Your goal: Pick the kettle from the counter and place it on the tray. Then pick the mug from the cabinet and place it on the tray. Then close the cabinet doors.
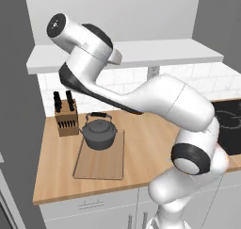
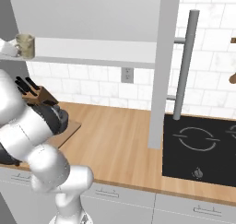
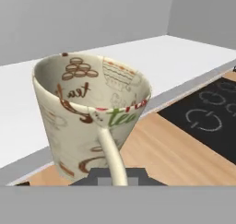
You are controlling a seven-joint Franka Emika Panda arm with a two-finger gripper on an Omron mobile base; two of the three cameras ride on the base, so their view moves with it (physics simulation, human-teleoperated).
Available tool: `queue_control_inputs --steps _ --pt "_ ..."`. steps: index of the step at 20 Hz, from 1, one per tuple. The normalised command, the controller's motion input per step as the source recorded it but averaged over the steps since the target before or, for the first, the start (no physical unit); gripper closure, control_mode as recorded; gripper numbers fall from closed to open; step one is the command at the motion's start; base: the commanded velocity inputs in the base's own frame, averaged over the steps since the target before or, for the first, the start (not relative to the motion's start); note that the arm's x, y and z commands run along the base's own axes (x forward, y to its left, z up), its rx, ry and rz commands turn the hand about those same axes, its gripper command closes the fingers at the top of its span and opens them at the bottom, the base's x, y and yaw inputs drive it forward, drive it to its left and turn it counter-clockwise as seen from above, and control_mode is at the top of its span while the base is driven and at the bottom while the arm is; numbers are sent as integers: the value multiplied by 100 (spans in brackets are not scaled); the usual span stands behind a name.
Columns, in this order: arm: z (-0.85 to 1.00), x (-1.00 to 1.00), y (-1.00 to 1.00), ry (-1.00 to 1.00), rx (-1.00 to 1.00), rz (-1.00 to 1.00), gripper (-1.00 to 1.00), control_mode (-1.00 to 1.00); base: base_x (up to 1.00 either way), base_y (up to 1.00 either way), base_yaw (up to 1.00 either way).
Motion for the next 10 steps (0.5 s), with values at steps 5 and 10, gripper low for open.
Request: queue_control_inputs --steps 5,10 --pt "-16 -91 -21 0 11 68 100 -100 0 0 0" --pt "-29 -75 -36 2 16 80 100 -100 0 0 0"
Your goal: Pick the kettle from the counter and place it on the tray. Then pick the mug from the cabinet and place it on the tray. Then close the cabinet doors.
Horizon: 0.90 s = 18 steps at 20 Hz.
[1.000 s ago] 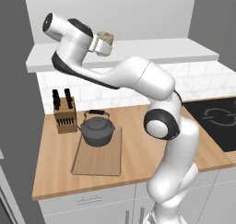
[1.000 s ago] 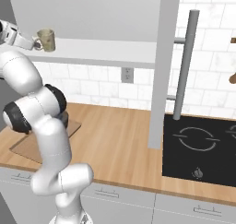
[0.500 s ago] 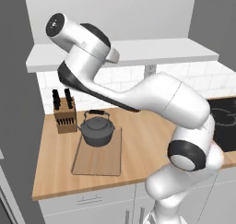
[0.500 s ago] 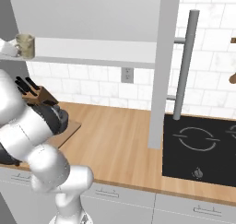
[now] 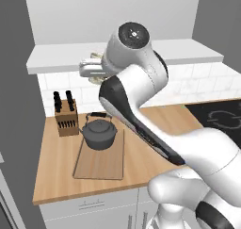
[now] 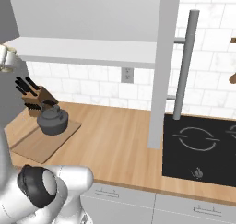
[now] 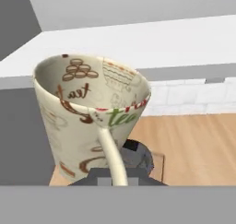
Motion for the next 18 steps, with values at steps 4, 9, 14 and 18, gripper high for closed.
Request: queue_control_inputs --steps 4,9,14,18 --pt "-37 -65 -46 8 12 84 100 -100 0 0 0" --pt "-39 -49 -43 6 2 84 100 -100 0 0 0" --pt "-60 -21 -35 0 -3 63 100 -100 0 0 0" --pt "-87 9 -14 1 -17 24 100 -100 0 0 0"
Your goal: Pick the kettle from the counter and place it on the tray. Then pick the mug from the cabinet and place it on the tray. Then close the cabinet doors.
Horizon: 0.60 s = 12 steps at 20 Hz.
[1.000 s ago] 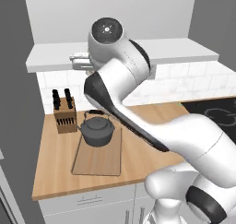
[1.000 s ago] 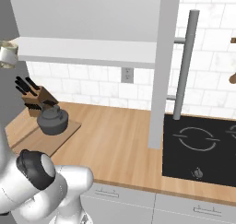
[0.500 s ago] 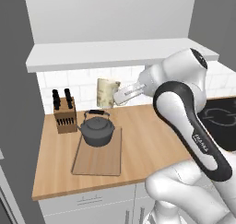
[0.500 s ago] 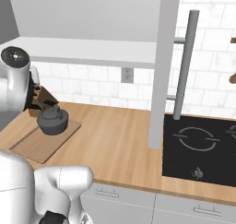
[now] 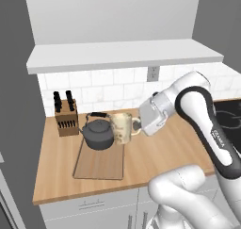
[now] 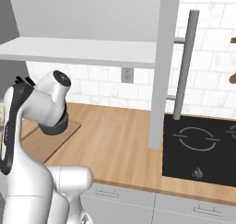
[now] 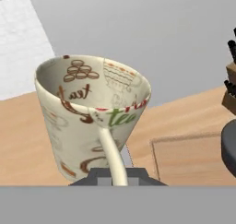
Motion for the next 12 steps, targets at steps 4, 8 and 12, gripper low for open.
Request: queue_control_inputs --steps 4,8,12 --pt "-87 9 5 -11 -14 1 100 -100 0 0 0" --pt "-72 2 2 -25 -5 0 100 -100 0 0 0" --pt "-72 22 0 -8 1 0 100 -100 0 0 0"
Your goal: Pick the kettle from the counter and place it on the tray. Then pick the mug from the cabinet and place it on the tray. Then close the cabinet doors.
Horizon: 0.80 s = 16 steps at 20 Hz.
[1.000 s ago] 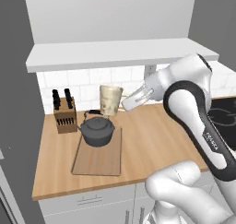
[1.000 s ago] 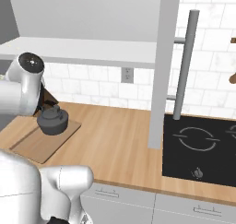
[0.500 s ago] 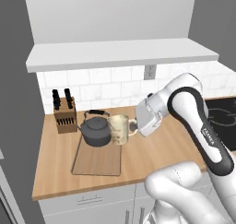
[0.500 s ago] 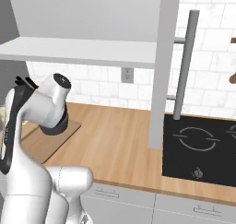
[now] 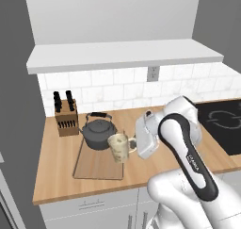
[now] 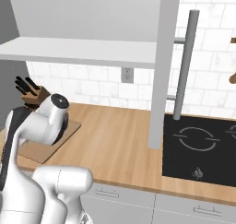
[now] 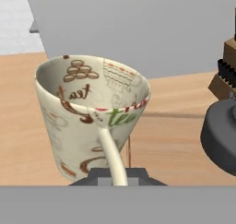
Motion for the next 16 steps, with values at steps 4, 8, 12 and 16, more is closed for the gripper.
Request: queue_control_inputs --steps 4,8,12,16 --pt "-49 43 0 -18 3 0 100 -100 0 0 0" --pt "-37 59 5 -2 1 0 100 -100 0 0 0" --pt "-48 50 17 0 0 0 100 -100 0 0 0" --pt "-50 38 29 0 0 0 100 -100 0 0 0"
